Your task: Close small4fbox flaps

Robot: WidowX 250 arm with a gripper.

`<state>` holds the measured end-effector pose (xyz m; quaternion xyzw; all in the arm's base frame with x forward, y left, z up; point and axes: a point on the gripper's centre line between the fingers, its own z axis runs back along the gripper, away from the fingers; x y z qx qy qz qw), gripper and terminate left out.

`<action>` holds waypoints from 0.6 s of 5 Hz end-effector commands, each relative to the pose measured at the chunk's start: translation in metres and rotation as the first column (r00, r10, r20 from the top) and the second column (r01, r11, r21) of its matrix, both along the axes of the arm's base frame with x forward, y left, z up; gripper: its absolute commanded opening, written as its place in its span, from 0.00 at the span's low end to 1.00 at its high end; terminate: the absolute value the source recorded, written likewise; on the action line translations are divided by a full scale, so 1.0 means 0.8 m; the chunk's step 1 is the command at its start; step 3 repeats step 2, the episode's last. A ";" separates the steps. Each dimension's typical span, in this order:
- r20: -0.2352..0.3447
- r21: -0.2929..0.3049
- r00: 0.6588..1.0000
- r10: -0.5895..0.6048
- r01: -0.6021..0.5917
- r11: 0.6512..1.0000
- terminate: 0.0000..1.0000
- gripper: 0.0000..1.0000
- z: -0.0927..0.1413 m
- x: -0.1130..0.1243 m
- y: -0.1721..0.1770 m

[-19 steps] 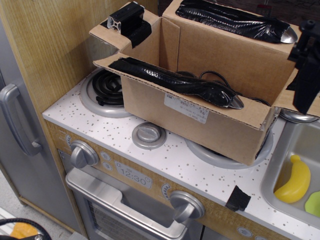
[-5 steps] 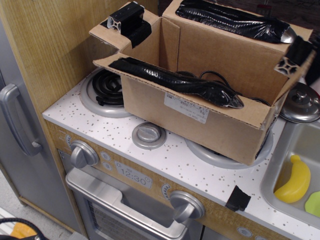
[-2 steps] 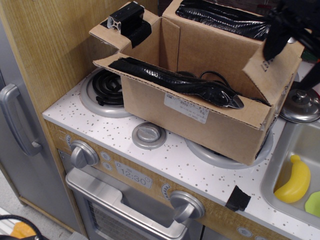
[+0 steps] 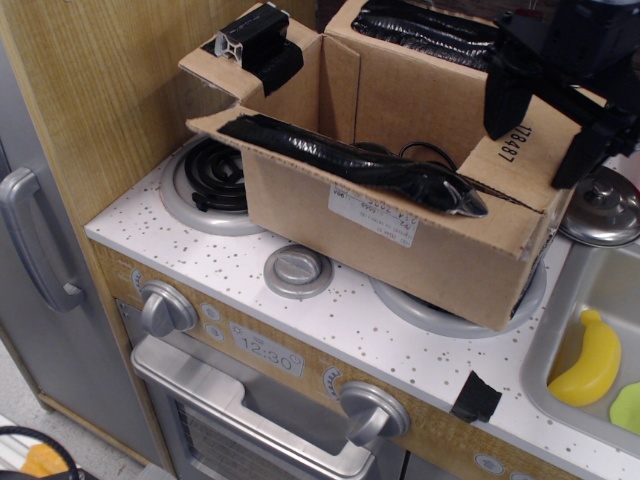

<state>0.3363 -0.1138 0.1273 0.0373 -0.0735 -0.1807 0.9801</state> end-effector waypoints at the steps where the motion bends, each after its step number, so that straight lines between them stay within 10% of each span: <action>1: 0.049 -0.088 0.999 0.004 0.001 0.996 0.00 1.00 0.002 0.000 0.015; 2: 0.062 -0.095 0.998 0.010 -0.004 0.996 1.00 1.00 0.000 -0.009 0.010; 3: 0.062 -0.095 0.998 0.010 -0.004 0.996 1.00 1.00 0.000 -0.009 0.010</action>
